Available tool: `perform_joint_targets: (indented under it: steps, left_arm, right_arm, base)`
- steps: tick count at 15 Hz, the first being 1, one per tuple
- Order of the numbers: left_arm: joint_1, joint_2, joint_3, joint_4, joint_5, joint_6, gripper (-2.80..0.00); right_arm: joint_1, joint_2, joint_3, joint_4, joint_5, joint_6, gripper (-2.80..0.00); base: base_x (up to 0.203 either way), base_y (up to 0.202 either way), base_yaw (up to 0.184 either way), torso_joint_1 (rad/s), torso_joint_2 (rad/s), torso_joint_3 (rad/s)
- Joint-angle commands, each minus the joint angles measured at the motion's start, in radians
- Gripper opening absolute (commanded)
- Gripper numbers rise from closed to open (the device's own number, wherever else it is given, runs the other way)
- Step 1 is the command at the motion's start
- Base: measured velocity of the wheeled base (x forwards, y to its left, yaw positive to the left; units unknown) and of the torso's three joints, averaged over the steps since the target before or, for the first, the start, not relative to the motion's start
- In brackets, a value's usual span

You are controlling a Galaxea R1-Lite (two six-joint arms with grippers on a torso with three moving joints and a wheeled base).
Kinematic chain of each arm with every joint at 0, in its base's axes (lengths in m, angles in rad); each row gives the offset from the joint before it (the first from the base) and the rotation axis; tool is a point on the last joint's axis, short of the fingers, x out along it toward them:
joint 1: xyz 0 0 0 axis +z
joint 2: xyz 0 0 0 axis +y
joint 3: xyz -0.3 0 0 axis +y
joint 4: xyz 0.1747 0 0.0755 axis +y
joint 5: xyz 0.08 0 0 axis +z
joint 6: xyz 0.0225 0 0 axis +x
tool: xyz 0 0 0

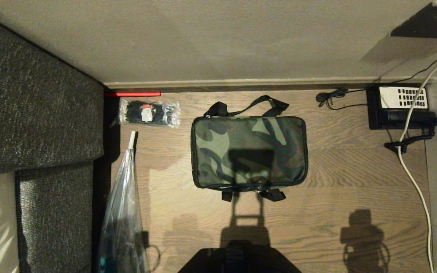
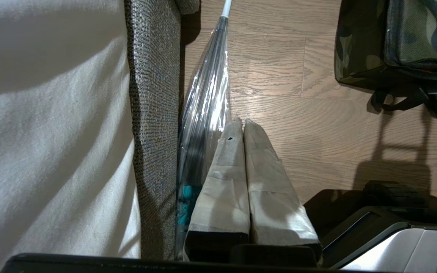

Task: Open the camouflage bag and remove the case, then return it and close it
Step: Open the top of the storage box

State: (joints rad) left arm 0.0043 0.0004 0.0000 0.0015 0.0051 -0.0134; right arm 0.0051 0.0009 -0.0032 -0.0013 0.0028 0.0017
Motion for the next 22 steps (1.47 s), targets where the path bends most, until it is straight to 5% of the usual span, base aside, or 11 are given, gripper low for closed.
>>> perform_joint_targets:
  steps: [1,7,9,10,12,14,19,22]
  left_arm:
    - [0.000,-0.002,0.002,0.000,-0.001,0.000,-2.80]
    - [0.000,-0.002,0.002,0.000,-0.001,0.000,-2.80]
    - [0.001,-0.002,0.002,0.000,0.001,0.000,-2.80]
    - [0.000,-0.002,0.003,0.000,0.001,0.000,-2.80]
    - [0.000,-0.002,0.003,0.000,0.000,0.000,-2.80]
    - [0.000,0.000,0.002,0.000,-0.001,0.000,-2.80]
    - [0.000,-0.002,0.003,0.000,-0.001,0.001,-2.80]
    - [0.000,-0.002,0.002,0.000,-0.001,0.001,-2.80]
  right_arm:
    - [0.001,-0.001,0.000,-0.001,0.000,-0.005,-2.80]
    - [0.001,-0.001,-0.015,-0.004,0.002,-0.035,-2.80]
    - [0.001,-0.001,-0.171,0.061,0.003,-0.037,-2.80]
    - [0.001,-0.001,-0.299,0.157,0.006,-0.035,-2.80]
    - [0.001,-0.001,-0.617,0.563,0.022,-0.016,-2.80]
    - [0.001,0.000,-0.789,0.808,0.040,0.020,-2.80]
    - [0.001,0.075,-0.686,0.894,0.129,0.085,-2.80]
    - [0.002,0.436,-0.672,0.790,0.188,0.154,-2.80]
  base:
    - [0.000,0.000,0.000,0.000,0.00,-0.029]
    - [0.000,0.000,0.000,0.000,0.00,0.000]
    - [0.000,0.000,0.000,0.000,0.00,0.000]
    - [0.000,0.000,0.000,0.000,0.00,0.000]
    - [0.000,0.000,0.000,0.000,0.00,0.000]
    - [0.000,0.000,0.000,0.000,0.00,0.000]
    - [0.000,0.000,0.000,0.000,0.00,0.000]
    - [0.000,0.000,0.000,0.000,0.00,0.000]
